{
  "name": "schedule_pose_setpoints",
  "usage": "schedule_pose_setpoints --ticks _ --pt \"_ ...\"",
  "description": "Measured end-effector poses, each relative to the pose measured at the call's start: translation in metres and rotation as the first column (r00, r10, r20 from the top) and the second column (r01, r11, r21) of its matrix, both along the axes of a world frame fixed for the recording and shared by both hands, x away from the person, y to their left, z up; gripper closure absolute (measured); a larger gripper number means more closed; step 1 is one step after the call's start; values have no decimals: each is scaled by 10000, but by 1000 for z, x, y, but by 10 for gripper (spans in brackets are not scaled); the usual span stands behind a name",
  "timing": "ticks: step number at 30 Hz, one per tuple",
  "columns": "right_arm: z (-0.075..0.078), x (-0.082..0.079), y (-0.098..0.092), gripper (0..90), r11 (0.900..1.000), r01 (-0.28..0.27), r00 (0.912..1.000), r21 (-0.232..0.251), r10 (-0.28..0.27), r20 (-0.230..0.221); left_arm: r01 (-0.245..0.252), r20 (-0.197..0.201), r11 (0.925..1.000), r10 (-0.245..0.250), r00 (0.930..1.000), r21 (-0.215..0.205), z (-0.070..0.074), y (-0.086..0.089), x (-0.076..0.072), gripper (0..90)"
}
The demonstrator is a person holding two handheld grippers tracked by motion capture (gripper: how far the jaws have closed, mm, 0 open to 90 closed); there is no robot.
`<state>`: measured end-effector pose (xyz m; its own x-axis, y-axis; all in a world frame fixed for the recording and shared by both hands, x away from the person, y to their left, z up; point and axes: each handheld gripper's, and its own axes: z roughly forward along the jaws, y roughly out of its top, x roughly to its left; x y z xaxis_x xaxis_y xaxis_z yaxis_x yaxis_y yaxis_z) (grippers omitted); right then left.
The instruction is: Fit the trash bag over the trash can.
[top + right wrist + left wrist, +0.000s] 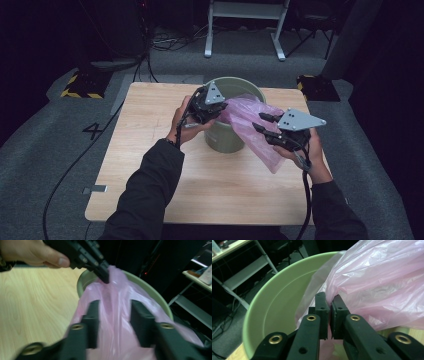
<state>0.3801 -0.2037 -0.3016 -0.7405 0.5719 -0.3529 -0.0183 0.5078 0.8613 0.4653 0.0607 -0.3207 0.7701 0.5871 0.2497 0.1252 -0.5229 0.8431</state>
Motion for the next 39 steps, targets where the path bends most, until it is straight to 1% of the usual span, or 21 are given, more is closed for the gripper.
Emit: schedule_pose_setpoints --ticks 1,2,3,5,6,9,10,13,16,19,20,21,22,24,25,27,29,31,33,36,39 --pt "1 -2 -3 502 9997 48 10000 229 -50 66 -103 -9 9999 103 9999 -34 0 4 2 873" --pt "2 -4 -6 459 9991 -92 9999 425 89 71 -103 -144 9998 101 9998 -175 -1 8 4 874" --pt "3 -7 -10 428 9981 -215 9997 583 209 96 -118 -175 9997 115 9998 -217 -2 10 5 874" --pt "5 -10 -15 381 9977 -87 9998 677 74 186 -277 -163 9990 271 9995 -350 -3 17 7 873" --pt "6 -12 -19 360 9966 -25 9998 828 7 221 -280 -198 9986 271 9994 -445 -4 20 8 873" --pt "7 -19 -35 334 9912 136 9992 1316 -183 346 -347 -263 9977 332 9991 -587 -6 26 9 869" --pt "6 -20 -38 330 9904 186 9991 1367 -235 342 -318 -281 9974 301 9992 -645 -7 28 9 869" --pt "0 -23 -50 313 9877 434 9989 1503 -454 103 -385 -265 9966 366 9990 -726 -7 31 9 863" --pt "-9 -26 -58 296 9872 490 9988 1515 -477 -123 -415 -287 9969 397 9988 -668 -8 32 10 857" --pt "-17 -28 -67 284 9834 411 9989 1767 -365 -289 -464 -309 9964 444 9985 -703 -10 33 10 854" --pt "-19 -28 -68 276 9831 405 9988 1785 -348 -352 -485 -351 9964 462 9983 -702 -12 34 11 854" --pt "-24 -29 -70 266 9821 245 9984 1869 -146 -544 -509 -349 9964 486 9982 -680 -13 34 11 854" --pt "-27 -29 -70 265 9821 164 9981 1877 -48 -620 -536 -376 9962 511 9980 -685 -14 35 12 854" --pt "-34 -28 -66 258 9843 9 9962 1768 145 -858 -540 -419 9960 512 9978 -706 -16 36 12 849" --pt "-39 -27 -62 258 9871 -88 9951 1596 244 -963 -575 -411 9957 546 9977 -724 -16 36 12 838" --pt "-46 -24 -54 275 9906 -53 9947 1369 193 -1008 -605 -443 9952 572 9974 -769 -18 36 12 823" --pt "-49 -20 -48 319 9882 -135 9928 1529 315 -1160 -616 -405 9955 588 9974 -720 -18 37 12 815" --pt "-50 -18 -44 354 9878 -82 9937 1556 255 -1093 -620 -399 9953 591 9975 -748 -18 38 12 798" --pt "-48 -19 -44 355 9888 126 9949 1490 25 -1007 -656 -348 9948 630 9974 -784 -17 40 11 793" --pt "-41 -25 -52 336 9833 98 9952 1819 82 -978 -671 -366 9953 647 9972 -693 -18 42 11 815" --pt "-34 -31 -60 324 9794 81 9944 2018 133 -1046 -724 -401 9946 696 9968 -745 -19 43 12 815"
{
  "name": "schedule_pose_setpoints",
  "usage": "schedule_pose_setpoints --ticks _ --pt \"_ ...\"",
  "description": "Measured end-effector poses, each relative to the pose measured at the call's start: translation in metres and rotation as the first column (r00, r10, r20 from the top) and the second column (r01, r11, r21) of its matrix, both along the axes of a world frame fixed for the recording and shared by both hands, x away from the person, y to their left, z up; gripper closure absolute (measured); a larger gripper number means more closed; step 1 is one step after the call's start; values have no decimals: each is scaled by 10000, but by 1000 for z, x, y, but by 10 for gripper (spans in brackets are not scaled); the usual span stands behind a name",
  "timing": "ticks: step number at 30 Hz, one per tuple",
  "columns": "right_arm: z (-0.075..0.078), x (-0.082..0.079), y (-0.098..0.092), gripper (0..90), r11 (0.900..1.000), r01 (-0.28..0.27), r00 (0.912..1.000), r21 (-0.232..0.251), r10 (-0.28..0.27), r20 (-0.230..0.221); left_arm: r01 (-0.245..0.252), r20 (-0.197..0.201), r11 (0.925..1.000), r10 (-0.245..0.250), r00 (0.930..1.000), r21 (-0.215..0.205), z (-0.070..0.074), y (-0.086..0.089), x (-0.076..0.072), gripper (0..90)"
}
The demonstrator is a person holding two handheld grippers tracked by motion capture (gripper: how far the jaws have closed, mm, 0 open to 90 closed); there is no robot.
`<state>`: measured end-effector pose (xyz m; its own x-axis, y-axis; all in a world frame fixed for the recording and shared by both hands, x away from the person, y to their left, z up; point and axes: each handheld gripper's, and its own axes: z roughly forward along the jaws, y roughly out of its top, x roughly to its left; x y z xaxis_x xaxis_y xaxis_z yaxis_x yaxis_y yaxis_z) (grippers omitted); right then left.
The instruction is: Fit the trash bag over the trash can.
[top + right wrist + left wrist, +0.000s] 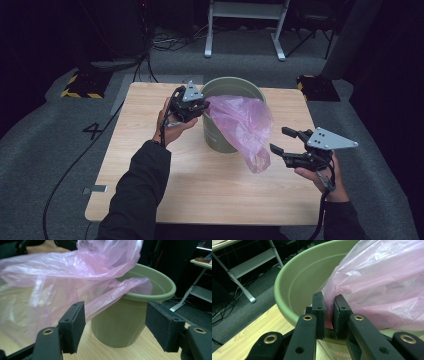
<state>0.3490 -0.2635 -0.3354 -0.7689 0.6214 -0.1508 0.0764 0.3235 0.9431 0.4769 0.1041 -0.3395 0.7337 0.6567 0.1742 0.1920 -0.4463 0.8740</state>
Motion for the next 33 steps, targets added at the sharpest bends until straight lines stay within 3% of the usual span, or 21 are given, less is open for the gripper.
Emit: schedule_pose_setpoints --ticks 3,11,15,18,21,22,26,29,33 --pt "6 -7 -3 309 9998 -38 10000 214 39 -49 -7 -1 10000 7 10000 30 -1 -2 0 817" --pt "10 -24 13 271 9897 -1383 9900 366 1391 -225 -47 -10 9999 47 10000 163 -3 -6 1 825" --pt "10 -29 22 268 9860 -1644 9857 285 1653 -326 -43 -11 9998 43 10000 181 -3 -6 1 825" --pt "9 -30 30 283 9870 -1601 9864 -131 1595 -406 -65 -2 9998 65 10000 177 -2 -6 1 805" --pt "6 -23 38 439 9937 -1010 9941 -481 989 -454 -95 -31 9999 95 10000 -60 -2 -5 1 723" --pt "3 -18 40 555 9945 -857 9953 -606 826 -514 -166 -24 9998 165 9999 -86 -1 -5 0 655" --pt "-4 -6 43 771 9945 -641 9969 -827 601 -500 -186 -67 9992 184 9998 -350 3 -3 -4 443" --pt "-8 0 44 853 9949 -609 9974 -804 574 -445 -133 8 9988 133 9999 -466 8 -2 -12 344" --pt "-12 8 45 892 9961 -450 9984 -756 422 -383 211 337 9947 -178 9993 -1003 17 0 -28 239"
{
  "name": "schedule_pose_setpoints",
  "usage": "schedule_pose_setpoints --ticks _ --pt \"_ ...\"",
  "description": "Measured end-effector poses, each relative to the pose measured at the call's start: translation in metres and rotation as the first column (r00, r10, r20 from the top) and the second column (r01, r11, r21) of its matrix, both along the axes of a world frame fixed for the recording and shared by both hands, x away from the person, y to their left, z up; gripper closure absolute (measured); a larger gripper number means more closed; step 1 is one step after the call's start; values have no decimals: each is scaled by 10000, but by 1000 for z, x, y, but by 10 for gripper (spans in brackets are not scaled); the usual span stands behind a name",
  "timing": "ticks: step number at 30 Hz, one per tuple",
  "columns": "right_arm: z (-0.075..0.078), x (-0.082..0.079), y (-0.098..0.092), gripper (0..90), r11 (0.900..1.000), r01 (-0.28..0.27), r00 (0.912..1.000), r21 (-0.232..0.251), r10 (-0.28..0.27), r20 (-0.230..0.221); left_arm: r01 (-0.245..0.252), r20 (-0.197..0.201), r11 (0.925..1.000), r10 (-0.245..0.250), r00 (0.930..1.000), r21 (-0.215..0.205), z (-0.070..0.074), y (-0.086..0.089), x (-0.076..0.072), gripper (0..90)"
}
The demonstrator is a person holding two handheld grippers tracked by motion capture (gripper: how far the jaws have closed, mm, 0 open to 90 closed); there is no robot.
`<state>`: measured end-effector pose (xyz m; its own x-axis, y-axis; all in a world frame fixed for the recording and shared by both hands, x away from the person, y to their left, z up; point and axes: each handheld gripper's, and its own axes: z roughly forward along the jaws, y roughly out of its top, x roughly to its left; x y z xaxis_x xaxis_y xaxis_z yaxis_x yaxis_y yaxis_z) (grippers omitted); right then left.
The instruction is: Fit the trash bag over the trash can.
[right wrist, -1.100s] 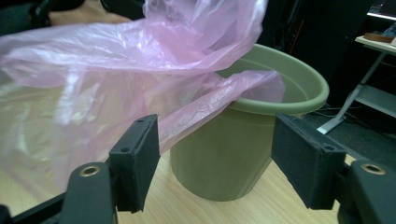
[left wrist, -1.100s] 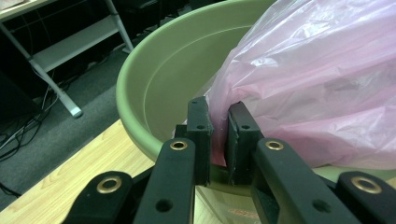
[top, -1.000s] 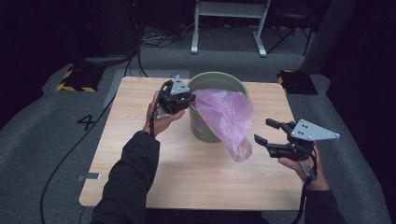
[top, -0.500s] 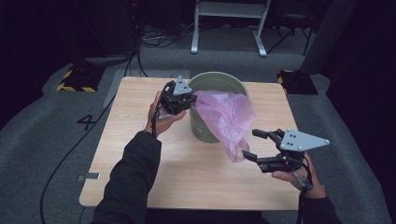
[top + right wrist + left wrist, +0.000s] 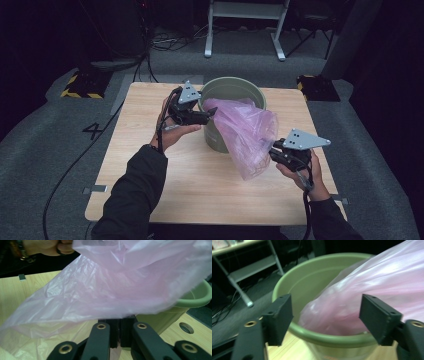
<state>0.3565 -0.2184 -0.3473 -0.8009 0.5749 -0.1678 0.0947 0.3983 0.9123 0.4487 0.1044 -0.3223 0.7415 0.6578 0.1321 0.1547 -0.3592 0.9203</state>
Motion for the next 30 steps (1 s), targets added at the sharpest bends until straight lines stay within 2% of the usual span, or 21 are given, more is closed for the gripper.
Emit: schedule_pose_setpoints --ticks 3,6,9,12,15,17,18,19,21,23,25,26,27,29,30 --pt "-1 3 1 895 9999 167 9998 -24 -166 102 648 189 9979 -647 9977 -63 6 -6 -19 189" --pt "-1 7 2 898 9995 312 9994 -86 -311 141 1116 515 9933 -1131 9922 309 8 -15 -37 175" --pt "-2 10 3 900 9988 475 9987 -111 -473 168 1539 548 9874 -1557 9863 359 9 -21 -50 173" --pt "-2 13 4 900 9982 593 9981 -35 -592 149 2017 628 9783 -2045 9768 483 9 -30 -63 169" --pt "-1 15 5 900 9975 703 9974 -33 -703 183 2515 692 9659 -2554 9643 611 7 -42 -76 166" --pt "-1 16 7 900 9972 735 9971 -126 -733 211 2797 793 9558 -2869 9547 903 5 -55 -85 166" --pt "-1 17 9 900 9970 761 9968 -149 -758 240 2813 834 9539 -2903 9533 1045 3 -61 -88 174" --pt "0 18 10 900 9972 723 9971 -185 -718 257 2823 863 9518 -2933 9521 1200 2 -65 -90 208" --pt "0 18 12 900 9968 757 9968 -274 -749 291 2477 1055 9542 -2672 9578 1677 -2 -75 -91 298" --pt "0 18 13 900 9969 729 9970 -286 -721 294 2531 902 9531 -2703 9586 1661 -4 -77 -87 426" --pt "0 18 13 900 9971 718 9970 -263 -711 294 2382 758 9561 -2538 9643 1708 -7 -76 -80 511" --pt "0 18 14 900 9973 685 9973 -251 -678 299 2496 645 9536 -2633 9626 1681 -8 -75 -78 584" --pt "0 17 14 900 9974 678 9973 -255 -670 314 2500 637 9523 -2643 9623 1749 -9 -74 -77 636" --pt "1 17 14 900 9978 621 9977 -213 -615 296 2275 760 9565 -2445 9667 1827 -9 -72 -74 721" --pt "2 17 15 900 9980 588 9977 -245 -580 341 2273 778 9574 -2440 9667 1781 -10 -71 -73 778"
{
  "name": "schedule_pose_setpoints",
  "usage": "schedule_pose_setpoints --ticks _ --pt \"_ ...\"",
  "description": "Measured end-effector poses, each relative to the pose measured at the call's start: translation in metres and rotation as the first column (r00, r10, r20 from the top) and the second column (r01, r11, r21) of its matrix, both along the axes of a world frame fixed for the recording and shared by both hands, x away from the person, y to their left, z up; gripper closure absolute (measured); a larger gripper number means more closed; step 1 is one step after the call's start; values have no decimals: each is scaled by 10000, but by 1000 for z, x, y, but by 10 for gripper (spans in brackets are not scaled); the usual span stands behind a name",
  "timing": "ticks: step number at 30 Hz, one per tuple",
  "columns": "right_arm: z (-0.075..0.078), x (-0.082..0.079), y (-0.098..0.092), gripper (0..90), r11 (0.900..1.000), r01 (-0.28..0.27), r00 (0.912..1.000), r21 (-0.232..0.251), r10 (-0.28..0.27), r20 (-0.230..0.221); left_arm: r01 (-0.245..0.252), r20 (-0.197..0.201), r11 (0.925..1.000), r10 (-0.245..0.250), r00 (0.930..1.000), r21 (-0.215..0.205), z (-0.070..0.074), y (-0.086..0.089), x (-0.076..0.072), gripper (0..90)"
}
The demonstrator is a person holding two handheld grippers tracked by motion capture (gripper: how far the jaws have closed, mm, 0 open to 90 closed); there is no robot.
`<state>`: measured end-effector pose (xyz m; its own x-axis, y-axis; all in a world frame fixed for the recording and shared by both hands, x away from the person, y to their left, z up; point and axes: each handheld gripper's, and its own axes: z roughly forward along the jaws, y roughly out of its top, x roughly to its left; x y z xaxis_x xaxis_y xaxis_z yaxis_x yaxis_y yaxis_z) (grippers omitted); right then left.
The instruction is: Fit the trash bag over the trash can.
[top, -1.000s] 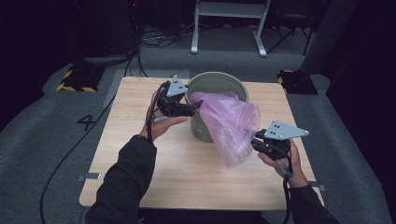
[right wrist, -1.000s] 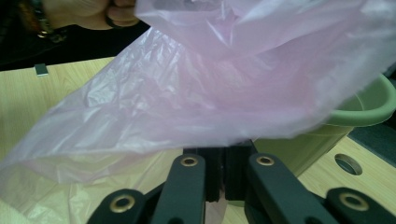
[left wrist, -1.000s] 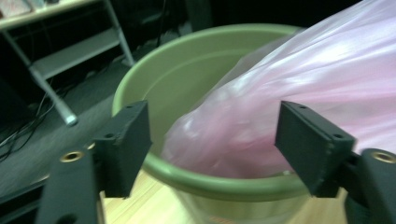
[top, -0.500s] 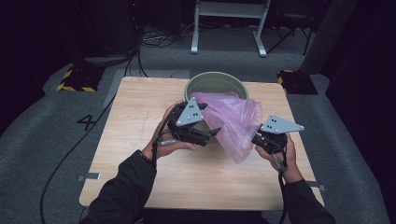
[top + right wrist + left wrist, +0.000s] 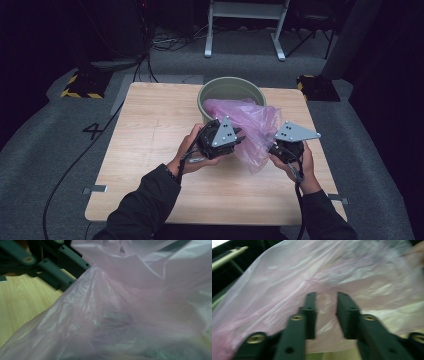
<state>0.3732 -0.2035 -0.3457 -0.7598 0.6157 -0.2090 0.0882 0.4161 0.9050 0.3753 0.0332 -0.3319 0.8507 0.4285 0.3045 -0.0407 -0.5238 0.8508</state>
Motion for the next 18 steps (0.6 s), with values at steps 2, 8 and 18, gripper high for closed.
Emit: schedule_pose_setpoints --ticks 2,8,18 --pt "1 0 1 900 10000 -8 10000 5 8 26 -5 34 10000 5 10000 52 -1 2 1 845" --pt "2 1 1 900 10000 -2 10000 31 2 27 100 80 10000 -100 9999 0 -1 10 2 899" --pt "3 0 2 900 10000 -64 10000 -28 64 35 -368 204 9962 386 9990 -788 5 19 0 383"
